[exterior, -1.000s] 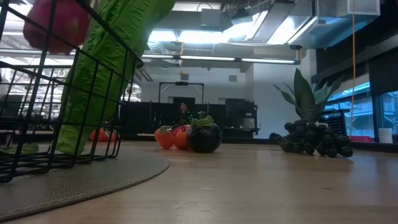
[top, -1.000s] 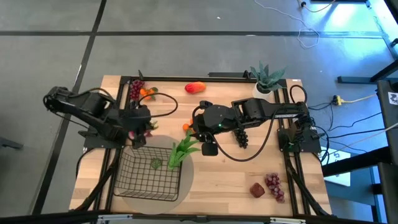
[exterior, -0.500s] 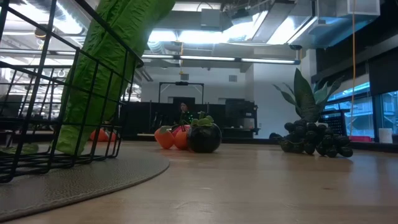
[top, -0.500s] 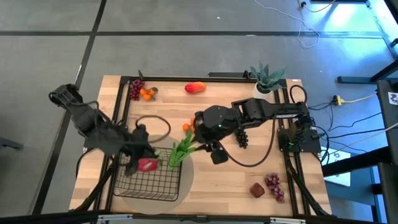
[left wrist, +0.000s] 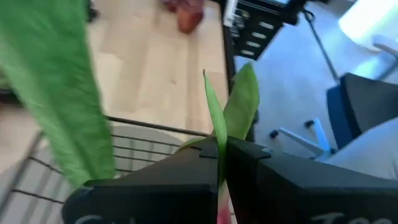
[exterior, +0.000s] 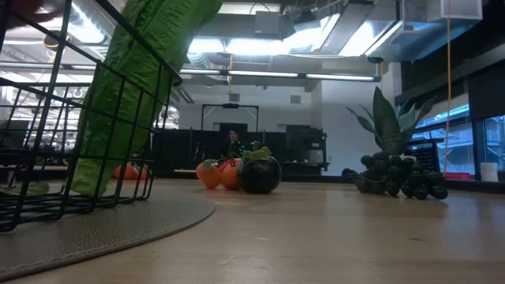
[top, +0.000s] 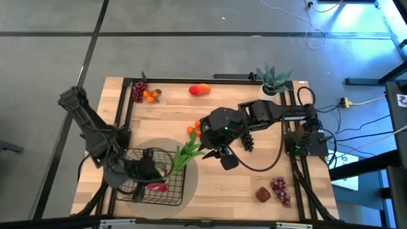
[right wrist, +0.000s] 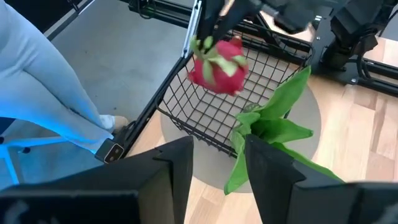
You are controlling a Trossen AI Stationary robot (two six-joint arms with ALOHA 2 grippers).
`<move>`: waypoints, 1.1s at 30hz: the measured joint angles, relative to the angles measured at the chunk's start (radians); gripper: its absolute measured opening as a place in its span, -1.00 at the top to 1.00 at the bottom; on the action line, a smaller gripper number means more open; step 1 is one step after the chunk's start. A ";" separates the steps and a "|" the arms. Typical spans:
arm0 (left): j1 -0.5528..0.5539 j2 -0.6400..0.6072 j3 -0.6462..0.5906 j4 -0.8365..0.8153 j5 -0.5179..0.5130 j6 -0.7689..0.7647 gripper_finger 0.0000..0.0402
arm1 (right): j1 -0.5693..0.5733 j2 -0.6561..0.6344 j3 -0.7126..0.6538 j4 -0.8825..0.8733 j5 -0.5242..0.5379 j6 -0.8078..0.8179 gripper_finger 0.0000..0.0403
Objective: Build produce basket
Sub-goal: Put the pink dragon fruit into the black wire basket
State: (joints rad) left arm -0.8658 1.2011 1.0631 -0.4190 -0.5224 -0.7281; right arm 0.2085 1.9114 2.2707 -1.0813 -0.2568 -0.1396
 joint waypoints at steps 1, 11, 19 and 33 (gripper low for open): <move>-0.015 0.000 -0.017 0.031 -0.001 0.002 1.00 | 0.000 0.000 0.000 0.000 0.000 0.003 0.34; -0.043 0.000 -0.199 0.323 0.001 0.083 1.00 | 0.000 0.000 0.000 0.018 0.001 0.029 0.34; 0.043 0.021 -0.267 0.476 0.022 0.147 1.00 | 0.000 0.000 0.000 0.024 0.001 0.006 0.34; 0.199 0.196 -0.271 0.706 0.318 0.234 1.00 | 0.000 0.000 0.000 0.023 0.001 -0.030 0.34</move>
State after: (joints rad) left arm -0.6666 1.3975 0.7925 0.2873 -0.2047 -0.4938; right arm 0.2085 1.9114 2.2704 -1.0580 -0.2562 -0.1699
